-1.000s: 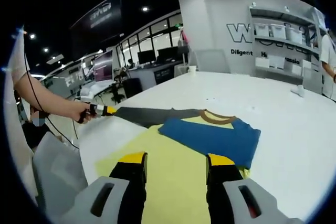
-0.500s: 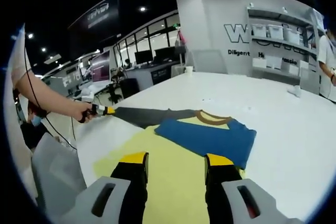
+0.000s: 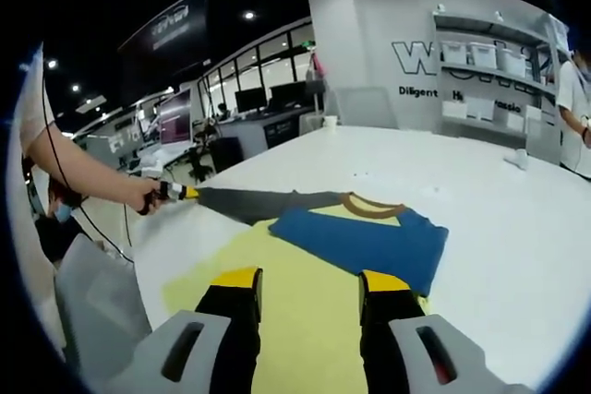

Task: Fold the garment on the visible template until the final outline fits inside the template.

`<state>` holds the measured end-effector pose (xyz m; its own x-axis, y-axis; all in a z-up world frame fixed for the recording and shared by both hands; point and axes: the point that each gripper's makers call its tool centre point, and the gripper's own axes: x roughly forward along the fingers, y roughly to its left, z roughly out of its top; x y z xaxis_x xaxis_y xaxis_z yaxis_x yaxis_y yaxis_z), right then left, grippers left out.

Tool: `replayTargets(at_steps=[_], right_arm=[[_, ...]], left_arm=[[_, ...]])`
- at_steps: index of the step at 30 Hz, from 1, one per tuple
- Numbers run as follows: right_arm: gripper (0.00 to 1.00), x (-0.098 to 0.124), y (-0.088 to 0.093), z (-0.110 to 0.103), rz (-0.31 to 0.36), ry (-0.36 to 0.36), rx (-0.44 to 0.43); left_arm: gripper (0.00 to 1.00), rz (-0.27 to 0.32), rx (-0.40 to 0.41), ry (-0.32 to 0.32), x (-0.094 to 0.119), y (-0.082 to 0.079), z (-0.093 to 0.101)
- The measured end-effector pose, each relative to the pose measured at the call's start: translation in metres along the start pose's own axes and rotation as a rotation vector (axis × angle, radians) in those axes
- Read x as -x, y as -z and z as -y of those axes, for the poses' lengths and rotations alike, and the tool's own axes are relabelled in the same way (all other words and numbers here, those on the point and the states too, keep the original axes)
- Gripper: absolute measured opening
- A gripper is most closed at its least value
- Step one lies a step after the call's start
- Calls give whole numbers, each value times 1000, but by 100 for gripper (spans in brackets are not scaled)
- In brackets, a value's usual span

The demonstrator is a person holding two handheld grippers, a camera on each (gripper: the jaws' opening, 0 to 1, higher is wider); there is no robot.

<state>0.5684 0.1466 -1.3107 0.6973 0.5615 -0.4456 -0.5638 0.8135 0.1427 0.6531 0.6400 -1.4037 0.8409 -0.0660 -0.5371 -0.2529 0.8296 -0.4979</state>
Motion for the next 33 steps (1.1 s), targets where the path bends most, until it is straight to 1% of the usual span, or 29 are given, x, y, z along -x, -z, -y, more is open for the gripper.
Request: replayTargets(at_steps=[3, 8, 11, 15, 23, 27, 28, 33], right_arm=[[38, -1, 1, -2, 2, -4, -2], [38, 0, 3, -1, 7, -7, -7], [38, 2, 4, 0, 12, -7, -10], [38, 4, 5, 2, 17, -7, -15], [39, 10, 8, 8, 34, -14, -26], [40, 11, 9, 11, 42, -18, -31], [40, 12, 9, 11, 43, -19, -31], [40, 17, 8, 15, 54, -24, -34]], left_arm=[[1, 19, 0, 14, 2, -7, 4], [0, 48, -19, 56, 6, -22, 22], [0, 69, -30, 90, 8, -31, 38], [0, 87, -46, 133, 12, -39, 61], [0, 123, -96, 251, 14, -59, 117], [0, 139, -128, 317, 15, -68, 152], [0, 140, -133, 329, 15, -69, 159], [0, 140, -167, 417, 14, -69, 208]])
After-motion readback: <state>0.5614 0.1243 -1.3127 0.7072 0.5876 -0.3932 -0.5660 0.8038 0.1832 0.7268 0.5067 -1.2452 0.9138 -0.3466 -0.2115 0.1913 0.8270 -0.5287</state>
